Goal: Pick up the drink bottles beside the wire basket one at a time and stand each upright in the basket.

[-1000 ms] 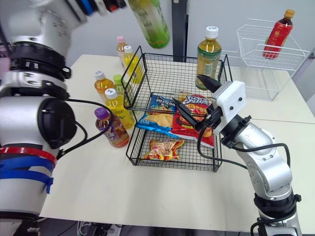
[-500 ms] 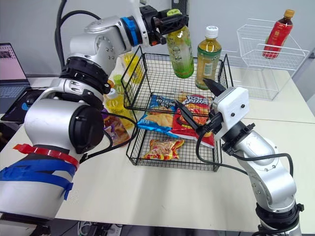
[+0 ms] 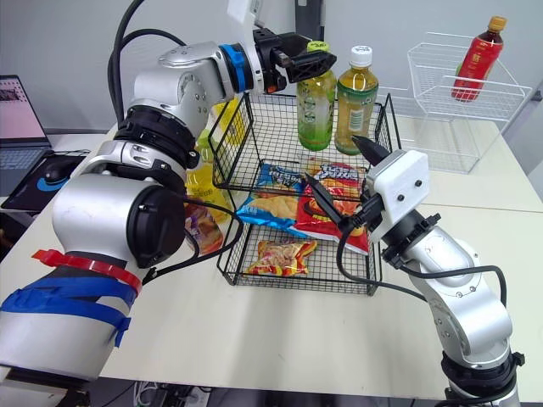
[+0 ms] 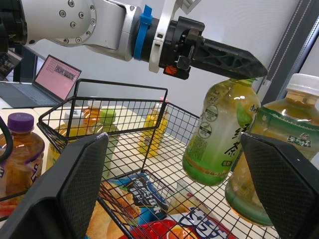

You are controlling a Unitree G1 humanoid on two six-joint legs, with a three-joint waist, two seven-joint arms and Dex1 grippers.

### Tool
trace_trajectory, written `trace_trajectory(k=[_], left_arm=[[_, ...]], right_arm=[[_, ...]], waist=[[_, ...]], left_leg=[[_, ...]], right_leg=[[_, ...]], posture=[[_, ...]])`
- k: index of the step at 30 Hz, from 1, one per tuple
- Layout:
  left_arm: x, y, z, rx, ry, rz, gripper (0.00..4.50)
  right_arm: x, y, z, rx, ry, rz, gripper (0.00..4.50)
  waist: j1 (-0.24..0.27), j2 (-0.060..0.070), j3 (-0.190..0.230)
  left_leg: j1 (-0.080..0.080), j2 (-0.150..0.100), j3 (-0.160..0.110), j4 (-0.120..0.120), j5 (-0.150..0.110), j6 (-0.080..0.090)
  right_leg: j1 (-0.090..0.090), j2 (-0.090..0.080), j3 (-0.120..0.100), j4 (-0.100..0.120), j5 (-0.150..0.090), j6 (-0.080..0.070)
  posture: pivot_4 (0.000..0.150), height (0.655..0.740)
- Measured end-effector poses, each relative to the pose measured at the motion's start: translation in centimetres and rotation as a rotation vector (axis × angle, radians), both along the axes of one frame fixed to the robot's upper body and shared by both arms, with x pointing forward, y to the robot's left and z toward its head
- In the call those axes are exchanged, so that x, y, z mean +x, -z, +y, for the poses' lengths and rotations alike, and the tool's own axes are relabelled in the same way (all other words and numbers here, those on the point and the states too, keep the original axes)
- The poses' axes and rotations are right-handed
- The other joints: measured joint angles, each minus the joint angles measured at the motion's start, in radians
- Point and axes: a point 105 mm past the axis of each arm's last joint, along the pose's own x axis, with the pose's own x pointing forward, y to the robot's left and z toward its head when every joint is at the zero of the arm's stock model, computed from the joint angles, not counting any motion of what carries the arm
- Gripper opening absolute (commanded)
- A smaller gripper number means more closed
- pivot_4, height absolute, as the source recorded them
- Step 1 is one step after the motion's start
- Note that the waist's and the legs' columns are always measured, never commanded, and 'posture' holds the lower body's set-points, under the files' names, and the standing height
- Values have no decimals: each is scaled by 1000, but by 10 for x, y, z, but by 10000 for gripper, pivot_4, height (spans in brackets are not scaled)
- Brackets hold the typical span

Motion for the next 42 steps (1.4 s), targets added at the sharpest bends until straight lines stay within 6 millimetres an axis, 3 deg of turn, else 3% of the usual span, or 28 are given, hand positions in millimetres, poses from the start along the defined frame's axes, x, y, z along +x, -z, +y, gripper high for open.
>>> trace_trajectory(k=[4, 7, 10, 12, 14, 16, 19, 22, 25, 29, 31, 36, 42], left_arm=[[-5, -20, 24, -62, -2, -32, 44787], [-9, -32, 68, -108, -69, -111, 44787], [-11, -30, 110, -108, -174, -166, 44787], [-12, -23, 149, -86, -299, -200, 44787], [-23, -10, 210, -64, -490, -215, 44787], [-37, 7, 255, -72, -635, -195, 44787], [-63, 30, 292, -49, -759, -180, 44787], [-100, 69, 318, 7, -851, -133, 44787], [-129, 102, 324, -13, -877, -60, 44787], [-170, 154, 315, -59, -899, 71, 44787], [-181, 166, 307, -74, -908, 109, 44787], [-184, 160, 294, -95, -917, 88, 44787], [-139, 140, 290, -108, -909, 63, 44787]], right_arm=[[-1, 0, 2, -1, -16, 4, 45000], [-3, 0, 7, -17, -66, 8, 45000], [-3, 1, 13, -25, -131, 29, 45000], [-4, 1, 17, -32, -197, 41, 45000], [-4, 2, 23, -44, -288, 64, 45000], [-4, 6, 27, -56, -367, 99, 45000], [-9, 7, 35, -73, -484, 124, 45000], [-11, 7, 41, -97, -559, 134, 45000], [-10, 9, 44, -103, -608, 159, 45000], [-5, 8, 44, -101, -633, 160, 45000], [-2, 8, 44, -87, -634, 161, 45000], [0, 9, 46, -83, -640, 157, 45000], [2, 12, 47, -88, -608, 157, 45000]], waist=[[-3, 0, 0], [-9, 1, 0], [-5, 1, 0], [-11, 1, 0], [-28, 2, -1], [-26, 1, -1], [-21, 1, -1], [-16, 0, -1], [-2, -1, -2], [4, -1, -2], [9, -2, -3], [14, -1, -2], [23, -1, -2]], left_leg=[[0, 0, 0, 0, 0, 0], [4, 0, 0, -1, 0, -1], [5, 0, 0, 0, 1, -1], [6, 0, 0, 0, 1, -1], [6, 0, 0, -1, 1, -1], [5, 1, -1, -1, 1, -1], [5, 0, -2, 0, 1, -1], [6, 0, -2, 0, 1, -1], [7, 0, -5, 0, 1, -1], [9, 0, -6, 0, 1, -1], [9, 0, -8, 0, 1, 0], [10, 0, -8, -1, 2, 1], [9, 0, -7, -1, 3, 1]], right_leg=[[0, 0, 0, 0, 0, 0], [3, 0, 1, 0, 0, 0], [3, 0, 1, 1, 0, 0], [4, 0, 2, 2, 0, 0], [4, 0, 2, 2, 0, -1], [3, 0, 1, 1, 0, -1], [5, 0, 0, 0, 0, -1], [7, -1, 1, -1, 1, 0], [8, -1, 0, -1, 1, 0], [12, -1, -1, -1, 1, 0], [12, -1, -2, -1, 1, -1], [12, -1, -2, -1, 3, -3], [11, -1, -2, 0, 3, -3]], posture=[[1500, 7400], [1500, 7400], [1500, 7400], [1500, 7400], [1500, 7400], [1500, 7400], [1500, 7400], [1500, 7400], [1500, 7400], [1500, 7400], [1500, 7400], [1500, 7400], [1500, 7400]])
